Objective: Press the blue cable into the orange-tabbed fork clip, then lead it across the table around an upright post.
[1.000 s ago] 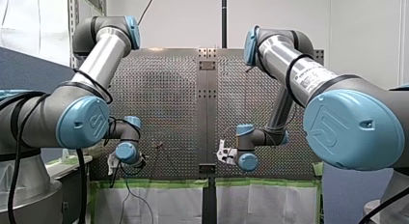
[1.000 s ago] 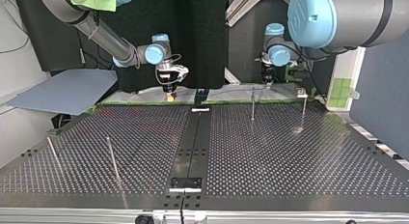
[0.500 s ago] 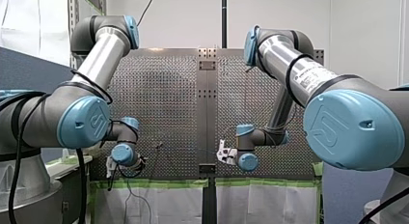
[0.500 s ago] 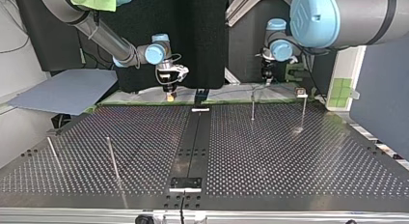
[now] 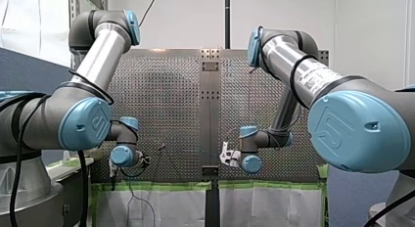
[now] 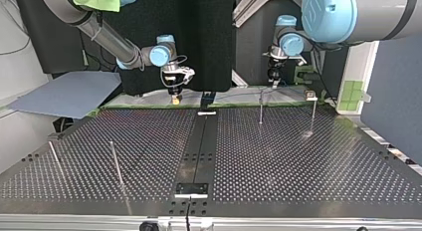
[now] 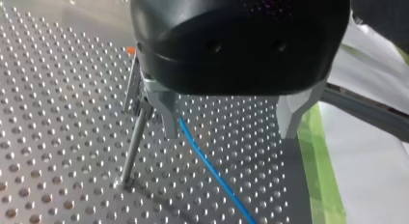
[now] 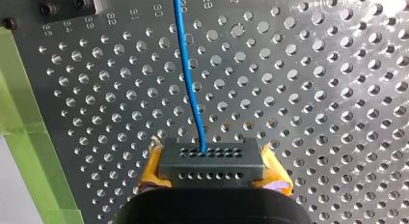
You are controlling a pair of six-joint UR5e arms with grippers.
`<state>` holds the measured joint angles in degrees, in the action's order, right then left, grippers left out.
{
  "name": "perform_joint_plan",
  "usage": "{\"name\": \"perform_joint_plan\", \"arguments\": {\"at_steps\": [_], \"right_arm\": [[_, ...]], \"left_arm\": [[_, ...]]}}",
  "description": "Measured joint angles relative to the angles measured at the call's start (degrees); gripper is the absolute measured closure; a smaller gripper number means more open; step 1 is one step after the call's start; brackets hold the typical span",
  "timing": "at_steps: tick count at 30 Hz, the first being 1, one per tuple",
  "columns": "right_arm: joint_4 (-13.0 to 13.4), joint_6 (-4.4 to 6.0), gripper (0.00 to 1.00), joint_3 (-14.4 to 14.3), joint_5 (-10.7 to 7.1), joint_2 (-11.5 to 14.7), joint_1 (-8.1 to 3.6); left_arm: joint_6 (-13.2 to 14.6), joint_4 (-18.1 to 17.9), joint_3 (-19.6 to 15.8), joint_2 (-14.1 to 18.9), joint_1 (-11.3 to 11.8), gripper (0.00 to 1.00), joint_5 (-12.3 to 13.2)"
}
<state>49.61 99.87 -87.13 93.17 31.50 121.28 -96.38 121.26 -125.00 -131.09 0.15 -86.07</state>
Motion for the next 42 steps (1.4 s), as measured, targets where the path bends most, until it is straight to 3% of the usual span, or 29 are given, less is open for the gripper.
{"name": "perform_joint_plan", "arguments": {"at_steps": [9, 18, 22, 32, 42], "right_arm": [[0.10, 0.06, 1.00, 0.02, 0.00, -0.04, 0.10], [0.04, 0.05, 1.00, 0.04, -0.07, -0.06, 0.14], [0.05, 0.06, 1.00, 0.12, -0.08, -0.06, 0.14], [0.04, 0.06, 1.00, 0.15, -0.08, -0.06, 0.14], [0.00, 0.08, 1.00, 0.14, -0.14, -0.07, 0.17]], "left_arm": [[2.06, -1.50, -0.37, 0.20, -0.75, 0.00, 2.87], [2.09, -2.46, -1.18, 3.28, -1.02, 0.00, 1.29], [1.35, -2.43, -1.54, 4.40, -1.35, 0.00, 1.97], [-0.07, -1.25, -1.64, 4.66, -2.93, 0.00, 2.05], [-0.19, -2.62, -1.65, 4.68, -4.29, 0.00, 1.84]]}}
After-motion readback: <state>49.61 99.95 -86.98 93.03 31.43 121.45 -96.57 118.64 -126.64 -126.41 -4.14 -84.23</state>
